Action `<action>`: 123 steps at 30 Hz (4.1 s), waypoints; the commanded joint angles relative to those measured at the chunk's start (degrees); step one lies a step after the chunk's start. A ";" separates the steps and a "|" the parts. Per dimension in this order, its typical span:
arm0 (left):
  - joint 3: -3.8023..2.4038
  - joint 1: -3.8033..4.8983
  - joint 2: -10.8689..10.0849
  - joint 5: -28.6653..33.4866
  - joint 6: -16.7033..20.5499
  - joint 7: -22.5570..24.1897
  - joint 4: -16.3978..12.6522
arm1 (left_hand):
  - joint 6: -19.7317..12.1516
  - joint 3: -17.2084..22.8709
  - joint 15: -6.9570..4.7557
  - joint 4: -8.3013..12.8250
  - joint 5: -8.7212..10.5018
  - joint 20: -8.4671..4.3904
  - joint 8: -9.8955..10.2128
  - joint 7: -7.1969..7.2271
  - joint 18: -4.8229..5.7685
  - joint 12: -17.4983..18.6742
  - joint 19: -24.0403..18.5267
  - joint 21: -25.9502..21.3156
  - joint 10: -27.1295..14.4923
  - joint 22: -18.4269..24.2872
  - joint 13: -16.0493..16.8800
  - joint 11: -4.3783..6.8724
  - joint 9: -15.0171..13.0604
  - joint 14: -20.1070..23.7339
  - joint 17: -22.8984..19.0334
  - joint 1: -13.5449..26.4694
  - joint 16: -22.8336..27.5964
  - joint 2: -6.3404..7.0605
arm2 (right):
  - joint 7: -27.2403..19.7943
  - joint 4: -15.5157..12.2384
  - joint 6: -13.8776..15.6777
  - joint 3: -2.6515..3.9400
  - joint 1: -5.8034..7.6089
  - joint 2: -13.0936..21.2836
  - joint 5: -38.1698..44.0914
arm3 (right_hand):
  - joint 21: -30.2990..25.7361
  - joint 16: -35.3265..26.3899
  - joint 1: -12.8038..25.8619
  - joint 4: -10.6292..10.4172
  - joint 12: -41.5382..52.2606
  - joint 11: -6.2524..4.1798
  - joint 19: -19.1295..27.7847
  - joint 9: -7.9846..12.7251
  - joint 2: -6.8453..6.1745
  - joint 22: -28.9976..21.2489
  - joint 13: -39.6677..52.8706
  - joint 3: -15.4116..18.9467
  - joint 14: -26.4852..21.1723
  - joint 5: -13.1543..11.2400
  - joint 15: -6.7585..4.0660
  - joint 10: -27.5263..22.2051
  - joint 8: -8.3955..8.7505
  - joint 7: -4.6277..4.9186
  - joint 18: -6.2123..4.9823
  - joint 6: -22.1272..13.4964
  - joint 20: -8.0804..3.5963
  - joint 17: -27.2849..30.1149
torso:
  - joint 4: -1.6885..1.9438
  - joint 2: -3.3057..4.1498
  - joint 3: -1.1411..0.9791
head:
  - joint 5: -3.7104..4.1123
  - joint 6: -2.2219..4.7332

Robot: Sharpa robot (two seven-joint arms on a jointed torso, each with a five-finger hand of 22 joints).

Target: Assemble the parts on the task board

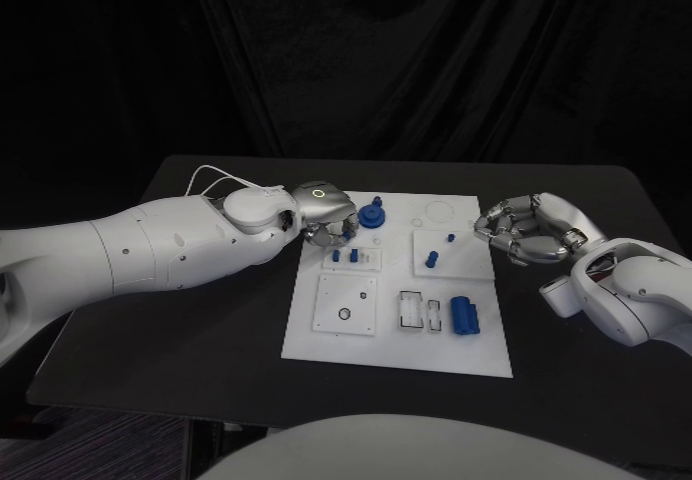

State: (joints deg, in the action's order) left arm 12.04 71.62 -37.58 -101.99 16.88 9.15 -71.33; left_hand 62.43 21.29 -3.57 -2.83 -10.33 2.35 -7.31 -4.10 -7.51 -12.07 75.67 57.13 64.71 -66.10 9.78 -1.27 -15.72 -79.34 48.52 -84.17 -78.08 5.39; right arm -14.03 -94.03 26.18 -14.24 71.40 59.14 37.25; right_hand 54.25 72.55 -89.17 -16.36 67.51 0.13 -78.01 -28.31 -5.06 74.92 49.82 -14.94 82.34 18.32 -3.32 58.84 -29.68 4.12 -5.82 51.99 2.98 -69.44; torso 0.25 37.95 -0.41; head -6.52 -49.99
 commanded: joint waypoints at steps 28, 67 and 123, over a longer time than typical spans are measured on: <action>0.04 -0.45 1.49 -0.12 -0.37 -0.87 1.02 | -0.41 0.53 -0.05 -0.02 -0.21 0.22 0.30 -0.40 -0.36 0.29 -0.72 -0.83 -0.32 0.29 0.00 -0.16 -0.01 0.56 -0.63 -0.52 0.50 0.08 | 1.45 0.12 -1.07 0.04 -0.13 -0.34 0.25 | -0.57 -0.47 -0.43 0.10 -0.38 0.02 0.69 0.07 0.29 5.63 -0.08 -0.36 -0.47 -0.35 0.03 -0.16 -0.21 -0.09 -1.02 -0.30 -0.01 0.20 | 0.03 -0.02 0.06 | 0.37 -0.01; 0.04 -1.04 1.77 -0.11 -2.63 -2.11 2.45 | -12.34 -0.17 1.10 -0.86 3.62 1.37 3.48 2.29 -2.59 5.84 -6.29 -17.36 -13.20 10.12 0.04 -1.35 2.24 5.12 -7.52 1.24 4.11 2.38 | 2.23 0.22 -2.03 0.04 -0.13 -0.59 0.25 | -1.24 -0.75 -0.40 0.09 -0.97 0.03 0.92 0.10 0.42 5.47 -1.05 -0.37 -0.63 -0.69 0.05 -0.70 -0.33 -0.10 -1.13 -0.40 0.02 0.51 | 0.05 -0.05 0.09 | 0.68 -0.01; 0.06 -1.02 -19.80 96.51 -8.96 31.12 -16.34 | -18.23 -14.03 15.19 -14.02 -15.17 10.80 3.60 -6.86 1.94 1.22 -46.71 -53.46 -32.99 49.32 -2.18 -10.76 7.14 64.75 -43.54 14.39 55.13 -7.42 | 23.68 1.46 -19.01 0.05 11.41 -2.82 28.33 | -13.68 -7.47 -2.21 0.62 -23.22 4.10 6.27 5.17 -1.38 2.98 -20.25 -2.77 -6.15 1.11 3.43 -14.83 5.24 3.90 -2.53 -4.28 2.53 7.31 | 0.20 0.07 0.38 | 0.11 -0.01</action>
State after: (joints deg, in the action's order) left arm 12.15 70.65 -57.30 -41.03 22.74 29.68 -86.89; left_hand 44.52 7.70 11.92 -16.70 -25.78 13.46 -3.98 -10.93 -6.12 -10.99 29.49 3.86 32.16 -16.85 7.77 -12.38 -8.69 -15.69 5.41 -70.42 -23.95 -1.97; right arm 0.60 -92.71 14.79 -14.17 82.59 56.45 53.75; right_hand 41.03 65.31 -91.14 -15.73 45.00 4.00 -72.07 -23.48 -6.06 74.93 30.09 -17.49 76.57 19.62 -0.01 44.50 -24.95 7.95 -8.08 48.16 5.40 -62.37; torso 0.47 37.95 -0.08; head -6.71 -49.99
